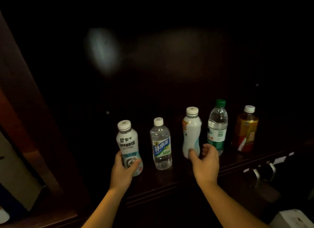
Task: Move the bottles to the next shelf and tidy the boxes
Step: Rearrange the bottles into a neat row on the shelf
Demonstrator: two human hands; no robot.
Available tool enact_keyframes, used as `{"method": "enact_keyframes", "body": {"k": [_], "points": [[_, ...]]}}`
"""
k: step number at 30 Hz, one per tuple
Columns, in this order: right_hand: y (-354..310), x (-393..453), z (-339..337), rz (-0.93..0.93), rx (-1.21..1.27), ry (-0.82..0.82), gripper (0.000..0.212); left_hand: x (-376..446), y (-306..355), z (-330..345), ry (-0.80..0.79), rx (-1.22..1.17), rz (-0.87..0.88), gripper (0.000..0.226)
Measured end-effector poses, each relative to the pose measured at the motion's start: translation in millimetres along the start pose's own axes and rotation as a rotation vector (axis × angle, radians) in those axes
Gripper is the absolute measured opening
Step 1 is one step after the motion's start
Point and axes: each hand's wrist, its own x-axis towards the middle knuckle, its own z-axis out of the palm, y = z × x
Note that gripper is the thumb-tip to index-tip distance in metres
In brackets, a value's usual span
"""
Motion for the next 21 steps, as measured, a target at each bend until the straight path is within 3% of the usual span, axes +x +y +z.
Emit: {"method": "enact_keyframes", "body": {"k": [6, 8, 11, 15, 18, 21], "points": [[-2, 29, 6, 0.0, -0.127, -0.128, 0.096, 0, -5, 4, 0.033, 0.01, 0.015, 0.058], [-2, 35, 12, 0.056, 0.021, -0.242, 0.093, 1, -7, 3, 0.029, 0.019, 0.022, 0.057], [5, 42, 14, 0.09, 0.228, -0.404, 0.069, 1, -8, 1, 0.012, 0.032, 0.025, 0.057], [11, 52, 11, 0.053, 0.122, -0.371, 0.049, 0, -7, 0, 0.018, 0.039, 0.03, 0.056], [10, 51, 16, 0.007, -0.125, -0.292, 0.078, 0, -7, 2, 0.032, 0.053, 0.038, 0.057], [9, 47, 18, 0.032, -0.128, -0.277, 0.085, 0, -6, 2, 0.026, 0.057, 0.04, 0.056]]}}
